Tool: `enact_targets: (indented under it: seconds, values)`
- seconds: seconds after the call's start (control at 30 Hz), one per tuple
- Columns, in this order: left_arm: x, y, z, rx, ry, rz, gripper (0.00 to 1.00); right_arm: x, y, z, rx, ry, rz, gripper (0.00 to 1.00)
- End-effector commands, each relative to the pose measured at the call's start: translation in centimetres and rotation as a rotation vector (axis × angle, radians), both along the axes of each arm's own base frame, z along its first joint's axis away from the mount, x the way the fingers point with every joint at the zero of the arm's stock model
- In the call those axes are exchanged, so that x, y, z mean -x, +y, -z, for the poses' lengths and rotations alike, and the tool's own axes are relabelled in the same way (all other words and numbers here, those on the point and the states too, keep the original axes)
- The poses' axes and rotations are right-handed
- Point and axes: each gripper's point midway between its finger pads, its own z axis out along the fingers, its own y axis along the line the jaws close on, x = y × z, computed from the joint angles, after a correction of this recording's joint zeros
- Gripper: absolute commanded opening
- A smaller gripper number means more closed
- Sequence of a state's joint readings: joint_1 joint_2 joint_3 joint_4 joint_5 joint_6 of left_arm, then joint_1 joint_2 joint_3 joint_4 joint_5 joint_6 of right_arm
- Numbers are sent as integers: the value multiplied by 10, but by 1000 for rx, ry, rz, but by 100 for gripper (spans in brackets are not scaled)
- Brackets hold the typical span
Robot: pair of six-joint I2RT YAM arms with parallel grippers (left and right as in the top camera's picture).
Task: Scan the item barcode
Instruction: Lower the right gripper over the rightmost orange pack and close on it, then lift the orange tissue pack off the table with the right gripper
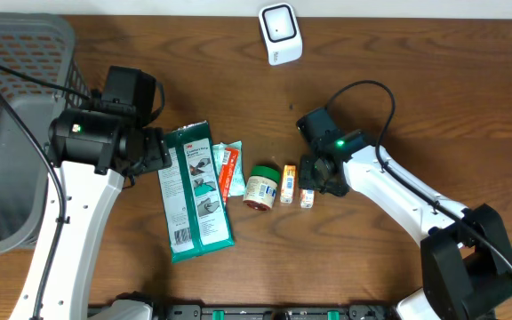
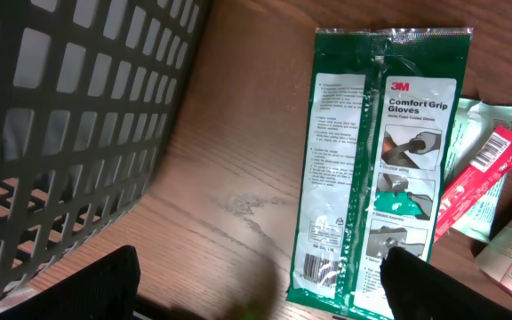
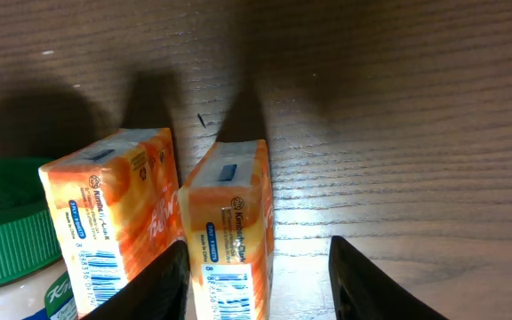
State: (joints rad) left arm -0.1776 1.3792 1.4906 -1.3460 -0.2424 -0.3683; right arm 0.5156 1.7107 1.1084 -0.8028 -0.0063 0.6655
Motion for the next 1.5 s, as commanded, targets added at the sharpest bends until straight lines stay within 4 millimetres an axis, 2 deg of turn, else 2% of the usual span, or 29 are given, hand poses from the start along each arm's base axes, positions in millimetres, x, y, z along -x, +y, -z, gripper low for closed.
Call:
enact_targets:
  seconds: [0.0,0.2,0.37,0.47,0.53,0.73,0.87,0.9,1.1,1.23,1.33,1.47]
  values:
    - [0,3,-1,-14,1,-1,87,3,-12,5,71,-2,-23,45]
    - [0,3,-1,-14,1,-1,87,2,-36,5,146,7,-7,44]
    - [0,3,-1,-15,1,-1,87,5,-74,4,246,45,44,48]
    - [0,3,-1,-14,1,-1,88,4,-86,4,252,59,79,48]
    - [0,3,-1,-15,1,-1,88,5,-78,4,183,84,78,48]
    - [0,3,-1,-15,1,-1,87,10,-25,0,-86,122,-79,48]
    - [0,3,-1,-14,1,-1,87,14,-14,0,-81,117,-118,47]
    - [0,3,-1,-15,1,-1,88,15,-12,2,-52,106,-110,41]
    - [0,3,-1,-15,1,-1,87,13,-25,6,158,18,-36,29]
    - [0,3,-1,-15,1,-1,87,12,-25,11,211,-31,-63,29]
    - [0,3,-1,-14,1,-1,87,17,-22,27,208,-53,-82,27]
    - [0,3,-1,-14,1,-1,87,20,-34,41,242,-71,-72,22]
